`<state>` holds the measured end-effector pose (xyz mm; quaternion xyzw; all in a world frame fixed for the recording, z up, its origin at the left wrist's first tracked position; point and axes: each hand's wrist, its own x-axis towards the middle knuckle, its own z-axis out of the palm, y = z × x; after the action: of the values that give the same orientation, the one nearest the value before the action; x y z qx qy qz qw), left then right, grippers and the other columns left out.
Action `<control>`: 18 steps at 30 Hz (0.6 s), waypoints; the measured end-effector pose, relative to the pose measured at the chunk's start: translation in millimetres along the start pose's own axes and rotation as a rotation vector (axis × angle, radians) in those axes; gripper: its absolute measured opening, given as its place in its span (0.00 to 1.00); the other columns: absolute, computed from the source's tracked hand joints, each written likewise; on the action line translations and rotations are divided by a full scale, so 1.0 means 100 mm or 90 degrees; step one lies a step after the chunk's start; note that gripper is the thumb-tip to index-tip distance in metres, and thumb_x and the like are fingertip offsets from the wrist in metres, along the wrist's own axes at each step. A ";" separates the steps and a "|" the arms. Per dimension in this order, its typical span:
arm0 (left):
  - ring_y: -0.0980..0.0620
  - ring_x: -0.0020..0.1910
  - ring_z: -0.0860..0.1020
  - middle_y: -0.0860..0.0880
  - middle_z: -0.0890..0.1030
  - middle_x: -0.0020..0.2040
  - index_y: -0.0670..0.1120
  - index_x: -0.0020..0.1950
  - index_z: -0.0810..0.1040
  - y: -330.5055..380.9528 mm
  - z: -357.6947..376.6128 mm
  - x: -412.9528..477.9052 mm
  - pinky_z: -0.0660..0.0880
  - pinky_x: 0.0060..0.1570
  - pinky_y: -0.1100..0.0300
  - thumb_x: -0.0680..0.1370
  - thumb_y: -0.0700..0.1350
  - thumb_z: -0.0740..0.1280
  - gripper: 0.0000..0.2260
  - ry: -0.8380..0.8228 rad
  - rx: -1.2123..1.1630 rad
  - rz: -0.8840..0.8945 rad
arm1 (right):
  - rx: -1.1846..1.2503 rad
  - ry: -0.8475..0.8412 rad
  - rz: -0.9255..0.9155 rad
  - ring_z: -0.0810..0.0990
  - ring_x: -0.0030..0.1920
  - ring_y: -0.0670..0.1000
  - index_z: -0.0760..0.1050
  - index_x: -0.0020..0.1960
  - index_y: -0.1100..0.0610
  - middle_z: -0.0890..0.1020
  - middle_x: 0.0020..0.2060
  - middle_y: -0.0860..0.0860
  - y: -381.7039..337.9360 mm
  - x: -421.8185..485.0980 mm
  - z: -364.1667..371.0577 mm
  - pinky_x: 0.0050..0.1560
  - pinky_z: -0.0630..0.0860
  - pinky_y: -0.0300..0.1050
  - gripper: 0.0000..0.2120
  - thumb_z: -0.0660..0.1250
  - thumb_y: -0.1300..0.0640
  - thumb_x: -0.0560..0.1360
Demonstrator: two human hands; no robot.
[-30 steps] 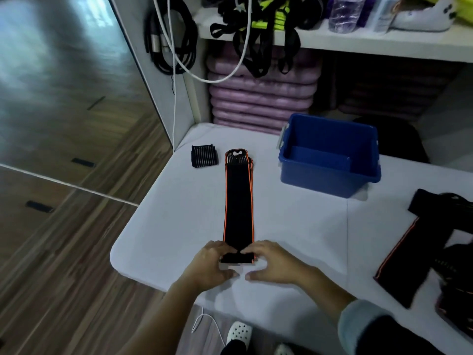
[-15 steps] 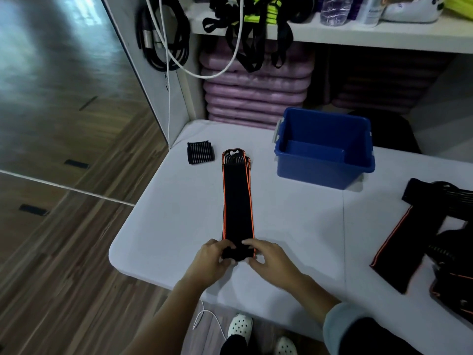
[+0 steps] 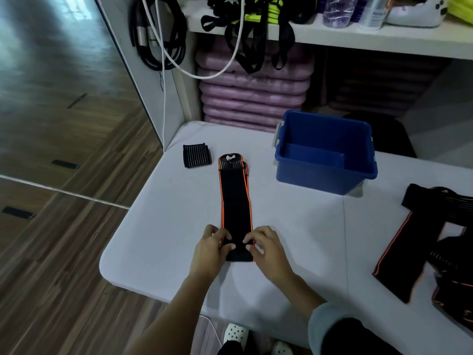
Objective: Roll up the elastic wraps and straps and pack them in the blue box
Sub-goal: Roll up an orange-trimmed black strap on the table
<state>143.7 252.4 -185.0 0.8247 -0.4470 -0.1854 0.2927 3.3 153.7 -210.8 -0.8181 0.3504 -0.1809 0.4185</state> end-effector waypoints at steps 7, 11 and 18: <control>0.52 0.49 0.76 0.50 0.79 0.49 0.47 0.57 0.81 -0.18 -0.05 0.01 0.74 0.48 0.62 0.71 0.61 0.62 0.24 -0.063 0.064 0.139 | -0.059 -0.085 -0.067 0.71 0.58 0.41 0.78 0.59 0.49 0.78 0.56 0.43 0.08 -0.02 -0.11 0.60 0.67 0.32 0.20 0.73 0.46 0.69; 0.50 0.50 0.76 0.51 0.80 0.52 0.47 0.59 0.80 -0.24 -0.08 0.06 0.76 0.50 0.57 0.65 0.56 0.75 0.25 -0.088 0.126 0.192 | -0.106 -0.124 -0.101 0.72 0.60 0.45 0.77 0.62 0.51 0.78 0.59 0.46 0.12 0.01 -0.15 0.61 0.65 0.32 0.23 0.75 0.50 0.67; 0.52 0.48 0.75 0.48 0.78 0.48 0.53 0.62 0.75 -0.18 -0.15 0.27 0.68 0.43 0.63 0.75 0.56 0.64 0.17 -0.136 0.059 0.051 | -0.069 -0.165 -0.007 0.71 0.51 0.44 0.75 0.60 0.52 0.74 0.48 0.43 0.01 0.23 -0.21 0.52 0.68 0.33 0.15 0.67 0.51 0.74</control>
<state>177.8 241.6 -186.2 0.7944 -0.5161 -0.2396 0.2125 6.5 125.1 -199.7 -0.8580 0.2984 -0.0569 0.4142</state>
